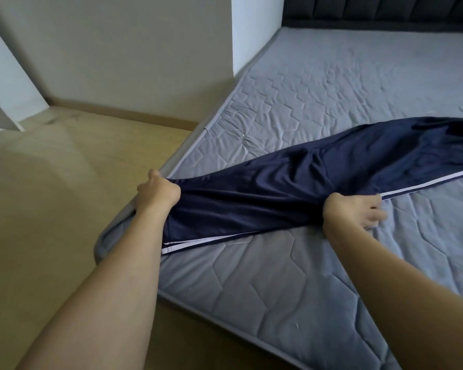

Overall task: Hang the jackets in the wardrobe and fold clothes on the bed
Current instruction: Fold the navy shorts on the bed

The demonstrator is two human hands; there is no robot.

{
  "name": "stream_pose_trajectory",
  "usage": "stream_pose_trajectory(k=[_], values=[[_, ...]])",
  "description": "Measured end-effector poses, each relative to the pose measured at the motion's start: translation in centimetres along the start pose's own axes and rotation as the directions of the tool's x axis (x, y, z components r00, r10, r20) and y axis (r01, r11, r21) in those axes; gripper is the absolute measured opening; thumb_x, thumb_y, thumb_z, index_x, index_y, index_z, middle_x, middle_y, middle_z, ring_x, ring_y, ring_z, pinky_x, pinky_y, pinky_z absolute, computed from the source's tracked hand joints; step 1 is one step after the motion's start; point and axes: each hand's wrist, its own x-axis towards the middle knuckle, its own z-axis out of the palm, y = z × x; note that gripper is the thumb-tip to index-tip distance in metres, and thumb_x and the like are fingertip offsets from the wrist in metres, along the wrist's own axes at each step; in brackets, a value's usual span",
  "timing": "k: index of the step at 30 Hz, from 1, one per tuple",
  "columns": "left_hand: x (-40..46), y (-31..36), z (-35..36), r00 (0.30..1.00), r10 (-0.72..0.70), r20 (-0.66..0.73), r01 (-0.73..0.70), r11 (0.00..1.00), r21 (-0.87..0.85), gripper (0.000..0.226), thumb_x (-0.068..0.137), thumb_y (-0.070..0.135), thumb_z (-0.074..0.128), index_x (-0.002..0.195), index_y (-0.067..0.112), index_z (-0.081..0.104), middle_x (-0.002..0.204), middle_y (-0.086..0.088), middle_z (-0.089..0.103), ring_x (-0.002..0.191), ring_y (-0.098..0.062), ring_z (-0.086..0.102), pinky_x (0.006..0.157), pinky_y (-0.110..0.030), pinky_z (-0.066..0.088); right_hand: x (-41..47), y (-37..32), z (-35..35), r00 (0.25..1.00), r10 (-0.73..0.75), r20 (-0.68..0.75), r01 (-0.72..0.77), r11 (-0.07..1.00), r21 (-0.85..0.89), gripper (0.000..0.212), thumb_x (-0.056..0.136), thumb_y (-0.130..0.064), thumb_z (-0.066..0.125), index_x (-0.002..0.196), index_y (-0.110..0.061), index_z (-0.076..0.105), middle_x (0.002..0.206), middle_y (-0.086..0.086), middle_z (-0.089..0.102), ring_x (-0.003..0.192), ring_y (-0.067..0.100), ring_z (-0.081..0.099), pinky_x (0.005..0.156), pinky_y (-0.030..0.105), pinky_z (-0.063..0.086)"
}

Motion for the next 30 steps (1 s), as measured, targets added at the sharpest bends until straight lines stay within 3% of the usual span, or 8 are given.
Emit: stream_pose_trajectory(k=[2, 4, 8, 10, 14, 18, 26, 30], values=[[0.4, -0.7, 0.2, 0.996, 0.058, 0.064, -0.054, 0.996, -0.070, 0.030, 0.086, 0.006, 0.043, 0.116, 0.011, 0.041, 0.097, -0.015, 0.054, 0.076, -0.032, 0.052, 0.062, -0.039, 0.045, -2.4, 0.7, 0.1, 0.900, -0.437, -0.003, 0.433, 0.893, -0.125, 0.083, 0.075, -0.008, 0.054, 0.150, -0.007, 0.019, 0.145, 0.019, 0.025, 0.128, 0.039, 0.029, 0.112, 0.040, 0.015], [0.9, -1.2, 0.0, 0.986, 0.105, 0.132, -0.074, 0.972, -0.222, 0.032, 0.087, 0.004, 0.043, 0.118, 0.005, 0.052, 0.107, -0.020, 0.059, 0.095, -0.038, 0.058, 0.083, -0.040, 0.052, -5.3, 2.5, 0.7, 0.601, -0.759, 0.251, 0.799, 0.579, -0.163, 0.077, 0.074, -0.017, 0.060, 0.146, -0.011, 0.033, 0.142, 0.019, 0.032, 0.130, 0.038, 0.029, 0.112, 0.041, 0.011], [1.2, -1.0, -1.8, 0.980, 0.097, 0.171, 0.013, 0.837, -0.548, 0.024, 0.086, 0.001, 0.040, 0.100, 0.014, 0.053, 0.105, -0.013, 0.058, 0.086, -0.025, 0.052, 0.069, -0.030, 0.040, -7.6, 5.4, 1.1, -0.086, -0.675, 0.732, 0.996, -0.081, 0.041, 0.066, 0.078, -0.053, 0.051, 0.134, -0.017, 0.054, 0.133, 0.007, 0.049, 0.125, 0.031, 0.044, 0.108, 0.041, 0.027], [0.8, -0.1, -2.8, 0.969, 0.102, 0.226, 0.066, 0.774, -0.630, 0.025, 0.085, 0.001, 0.038, 0.096, 0.020, 0.051, 0.096, -0.009, 0.057, 0.079, -0.023, 0.051, 0.063, -0.028, 0.039, -7.9, 5.2, 1.0, -0.230, -0.592, 0.773, 0.966, -0.238, 0.104, 0.074, 0.076, -0.065, 0.049, 0.133, -0.019, 0.055, 0.128, 0.005, 0.053, 0.118, 0.028, 0.049, 0.103, 0.039, 0.036], [-1.0, 4.5, -3.9, 0.942, 0.171, 0.290, 0.161, 0.526, -0.835, 0.045, 0.086, -0.010, 0.028, 0.110, 0.018, 0.053, 0.085, -0.008, 0.058, 0.068, -0.020, 0.056, 0.053, -0.024, 0.049, -8.6, 3.0, 1.3, -0.188, -0.605, 0.773, 0.961, -0.274, 0.019, 0.035, 0.090, -0.048, 0.047, 0.103, -0.016, 0.055, 0.103, 0.005, 0.060, 0.098, 0.029, 0.057, 0.083, 0.037, 0.039], [-3.1, 11.4, -5.7, 0.896, 0.364, 0.254, 0.124, 0.346, -0.930, 0.050, 0.089, -0.015, 0.024, 0.116, 0.016, 0.053, 0.085, -0.006, 0.057, 0.062, -0.014, 0.060, 0.048, -0.017, 0.051, -5.4, -0.2, 0.5, 0.291, -0.676, 0.677, 0.879, 0.468, 0.089, 0.021, 0.088, -0.025, 0.049, 0.108, -0.016, 0.049, 0.098, 0.015, 0.066, 0.090, 0.038, 0.060, 0.071, 0.039, 0.044], [-9.2, 33.3, -2.1, 0.849, 0.457, 0.264, 0.062, 0.411, -0.910, 0.033, 0.094, -0.011, 0.028, 0.097, 0.003, 0.058, 0.078, -0.011, 0.059, 0.052, -0.016, 0.063, 0.046, -0.022, 0.053, 7.2, -6.8, -4.7, 0.549, -0.618, 0.563, 0.595, 0.762, 0.256, 0.010, 0.076, -0.015, 0.052, 0.067, -0.014, 0.051, 0.053, -0.005, 0.050, 0.056, 0.013, 0.044, 0.051, 0.027, 0.037], [-14.5, 45.8, 2.6, 0.855, 0.482, 0.191, -0.115, 0.536, -0.837, 0.022, 0.087, -0.014, 0.041, 0.082, 0.000, 0.056, 0.071, -0.012, 0.056, 0.036, -0.016, 0.059, 0.033, -0.023, 0.046, 15.3, -8.6, -7.8, 0.657, -0.550, 0.515, 0.390, 0.833, 0.393, 0.004, 0.079, -0.021, 0.051, 0.074, -0.022, 0.052, 0.058, -0.011, 0.051, 0.046, 0.000, 0.046, 0.041, 0.015, 0.035]])
